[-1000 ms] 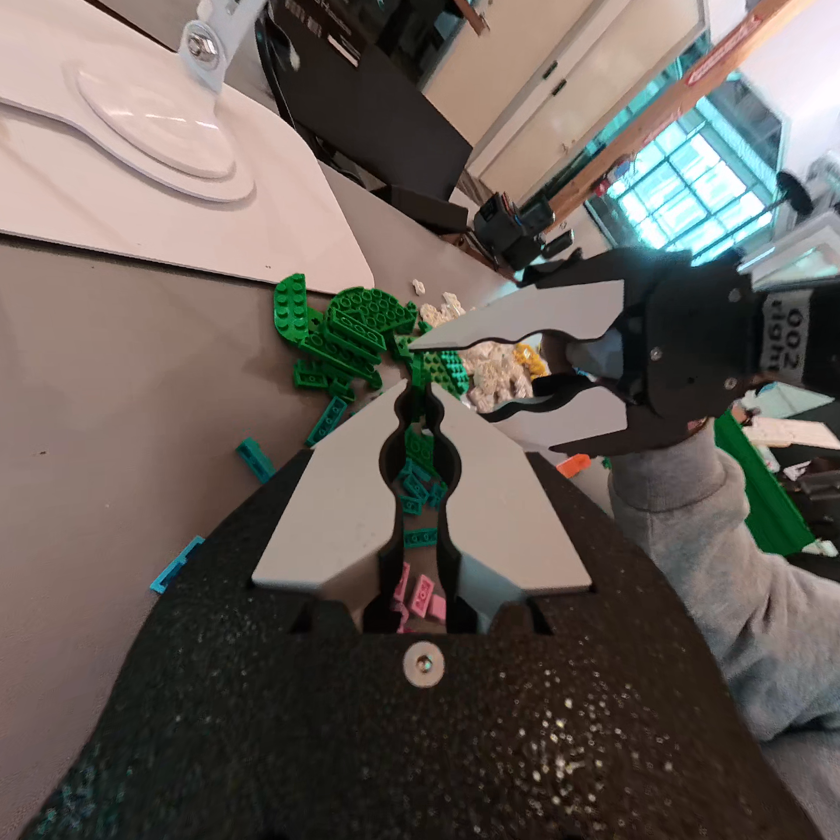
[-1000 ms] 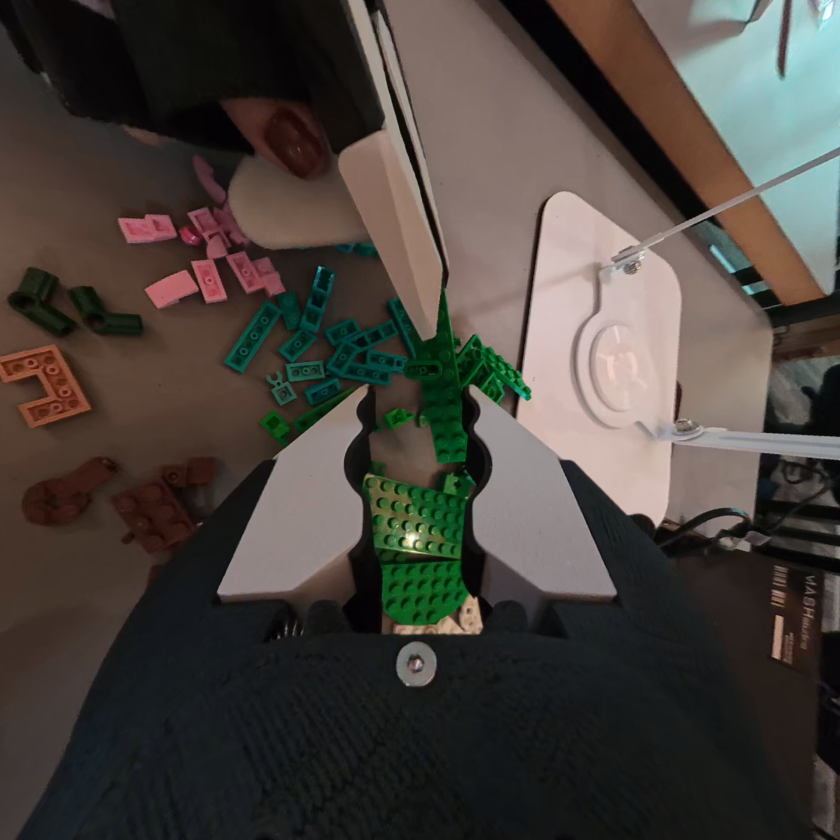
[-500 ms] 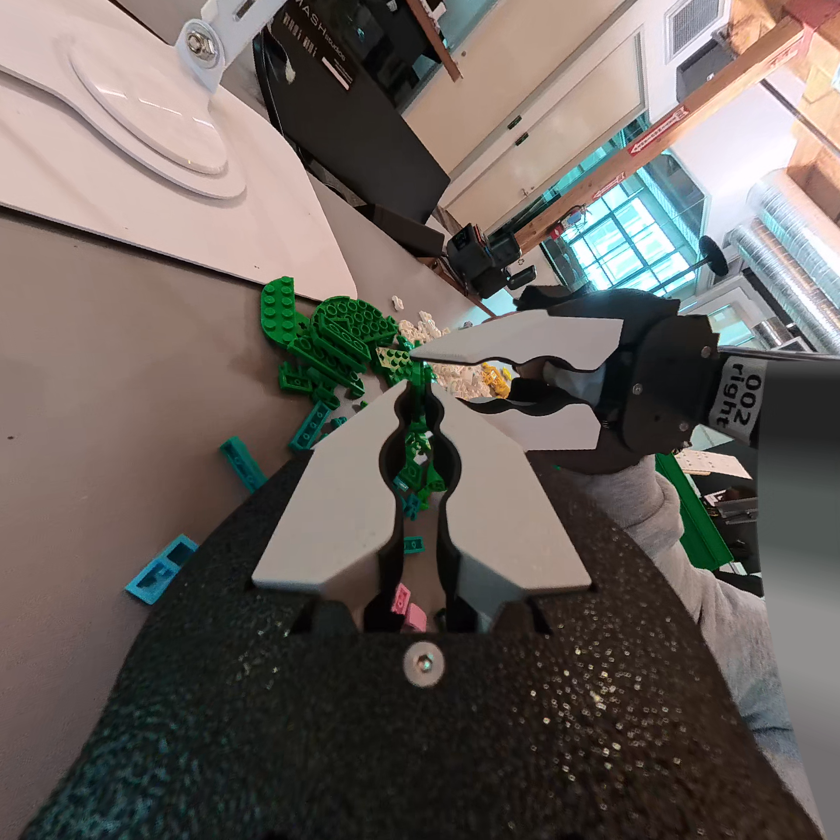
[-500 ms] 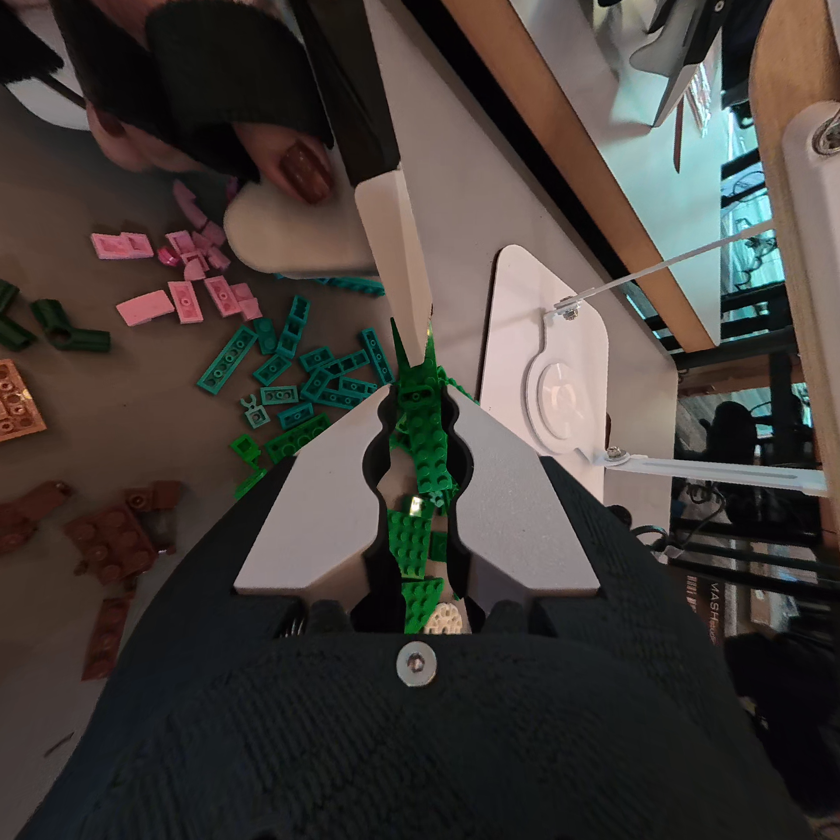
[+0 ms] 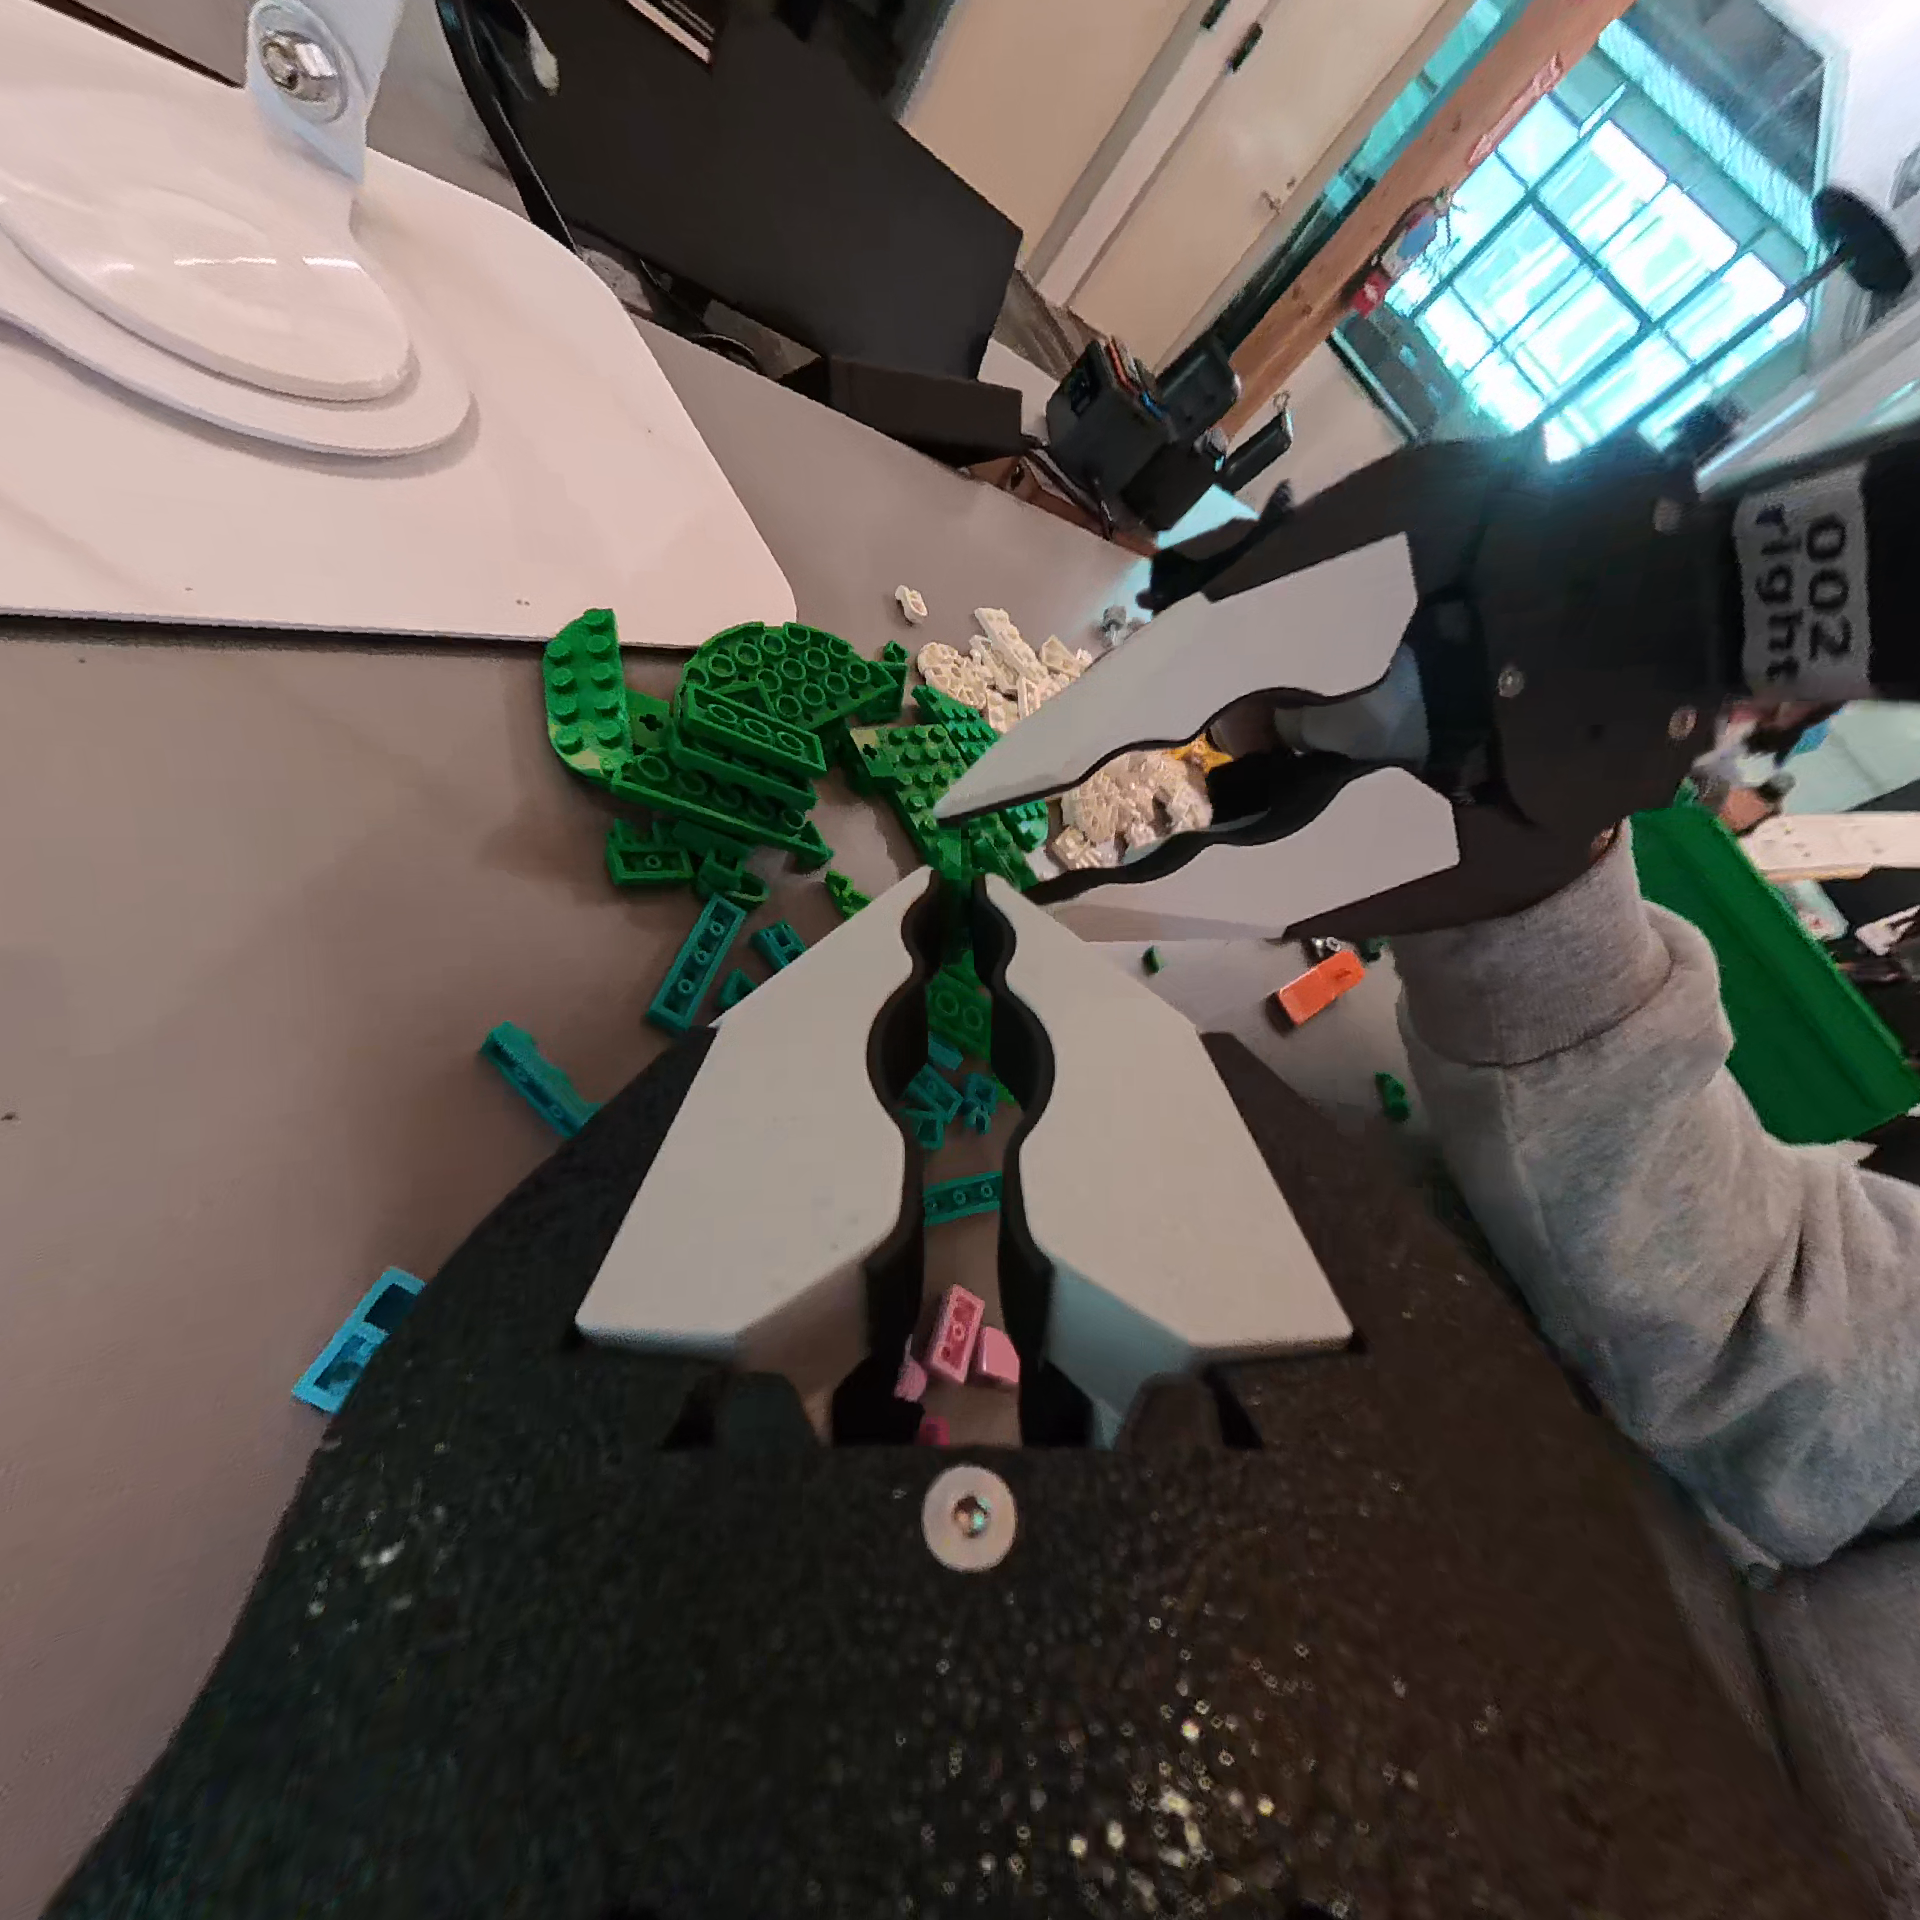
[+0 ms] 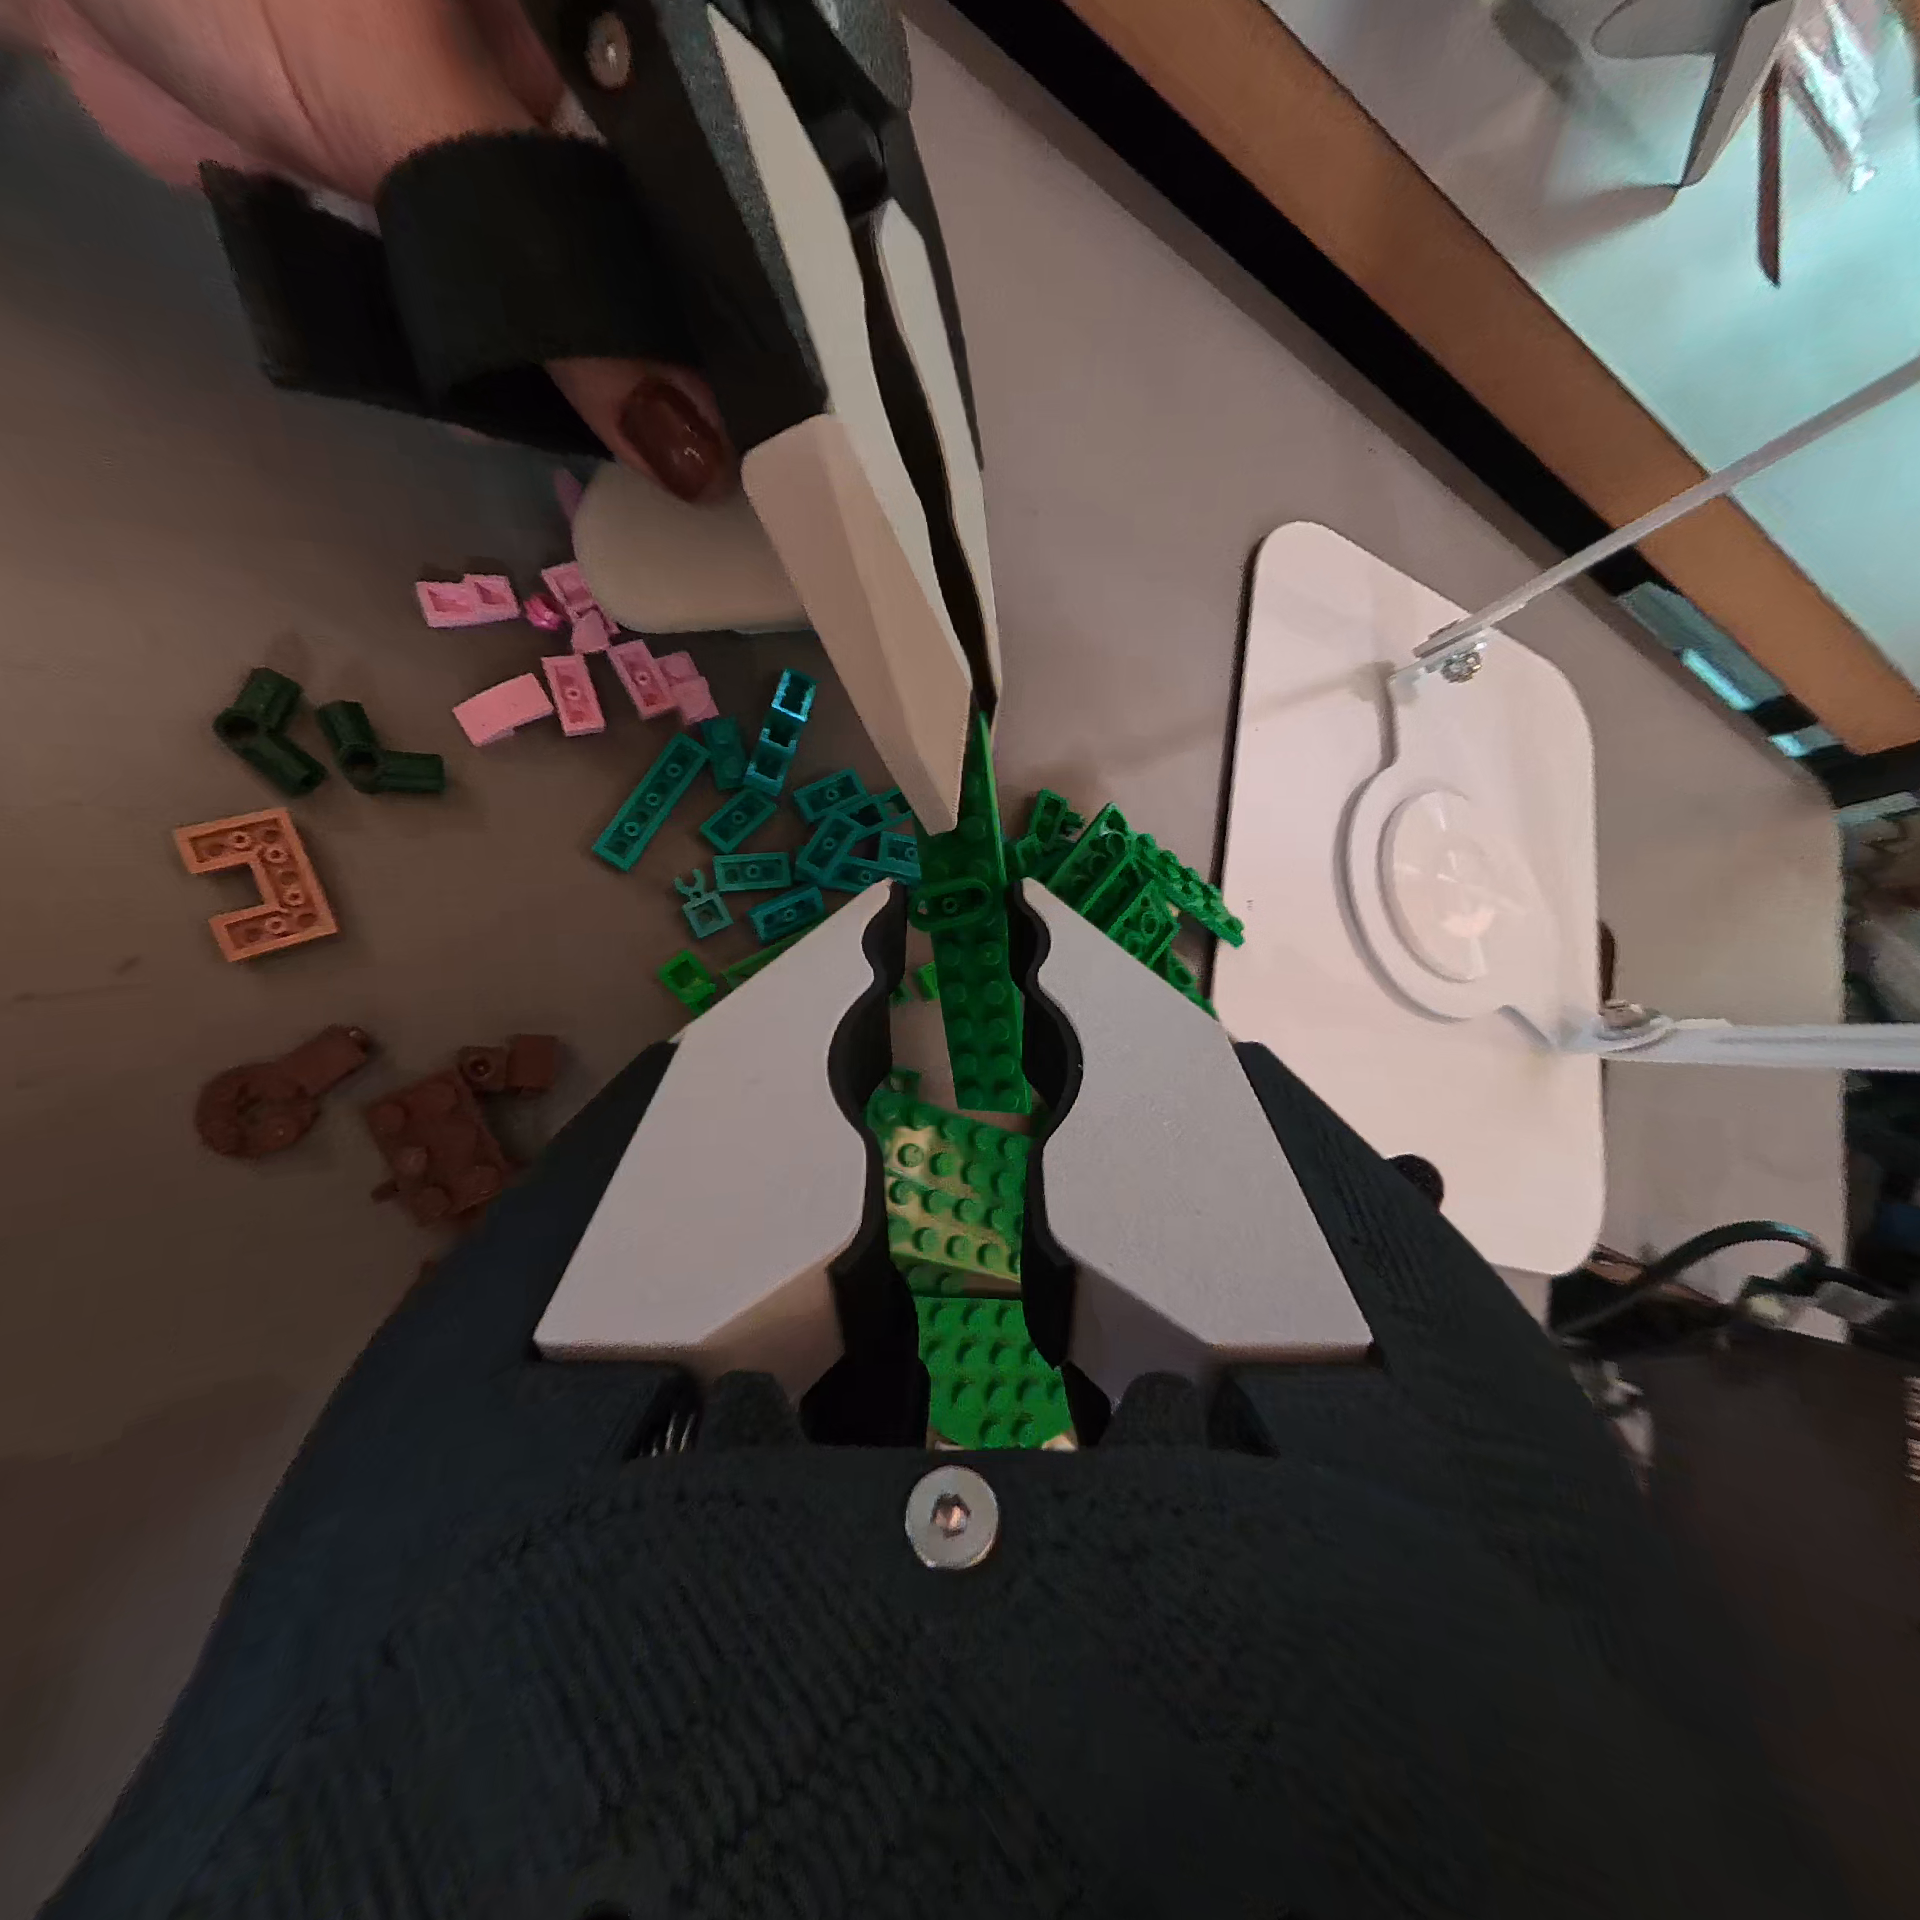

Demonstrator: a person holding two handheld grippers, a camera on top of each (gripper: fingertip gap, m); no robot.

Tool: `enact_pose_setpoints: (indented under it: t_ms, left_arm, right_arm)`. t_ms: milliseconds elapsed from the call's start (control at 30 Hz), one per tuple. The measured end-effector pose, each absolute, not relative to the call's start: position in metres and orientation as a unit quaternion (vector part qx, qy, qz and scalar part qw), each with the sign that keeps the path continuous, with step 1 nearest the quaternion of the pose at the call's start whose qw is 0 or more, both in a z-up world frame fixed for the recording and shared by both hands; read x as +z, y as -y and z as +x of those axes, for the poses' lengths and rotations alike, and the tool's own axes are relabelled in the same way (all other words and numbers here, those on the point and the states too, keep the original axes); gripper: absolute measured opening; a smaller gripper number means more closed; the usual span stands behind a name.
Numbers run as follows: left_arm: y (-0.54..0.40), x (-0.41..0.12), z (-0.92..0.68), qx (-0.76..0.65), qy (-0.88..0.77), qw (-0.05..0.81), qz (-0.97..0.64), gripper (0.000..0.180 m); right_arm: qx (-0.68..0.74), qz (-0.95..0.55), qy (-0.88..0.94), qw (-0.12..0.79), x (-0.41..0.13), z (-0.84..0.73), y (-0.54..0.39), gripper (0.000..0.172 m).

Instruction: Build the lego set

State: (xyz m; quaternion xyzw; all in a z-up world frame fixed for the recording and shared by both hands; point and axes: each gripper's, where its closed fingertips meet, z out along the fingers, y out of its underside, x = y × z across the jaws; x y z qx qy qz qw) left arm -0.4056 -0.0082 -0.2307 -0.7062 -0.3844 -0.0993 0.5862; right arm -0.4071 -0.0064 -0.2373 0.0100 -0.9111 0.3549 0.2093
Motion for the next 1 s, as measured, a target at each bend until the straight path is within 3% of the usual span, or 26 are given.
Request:
enact_pose_setpoints:
  t_ms: [167, 600, 867, 1000]
  left_arm:
    - [0.002, -0.23, -0.398, -0.088, 0.352, 0.58, -0.729, 0.002]
    - [0.08, -0.216, -0.448, -0.028, 0.508, 0.612, -0.605, 0.001]
    - [0.119, -0.235, -0.464, 0.013, 0.582, 0.575, -0.575, 0.001]
    - [0.113, -0.245, -0.463, -0.031, 0.589, 0.571, -0.571, 0.001]
  right_arm:
    - [0.391, -0.024, 0.907, 0.155, -0.236, -0.402, -0.001, 0.015]
    - [0.28, -0.061, 0.944, 0.165, -0.267, -0.414, -0.024, 0.015]
    - [0.257, -0.06, 0.95, 0.165, -0.272, -0.413, -0.024, 0.015]
    - [0.254, -0.066, 0.952, 0.155, -0.274, -0.411, -0.023, 0.015]
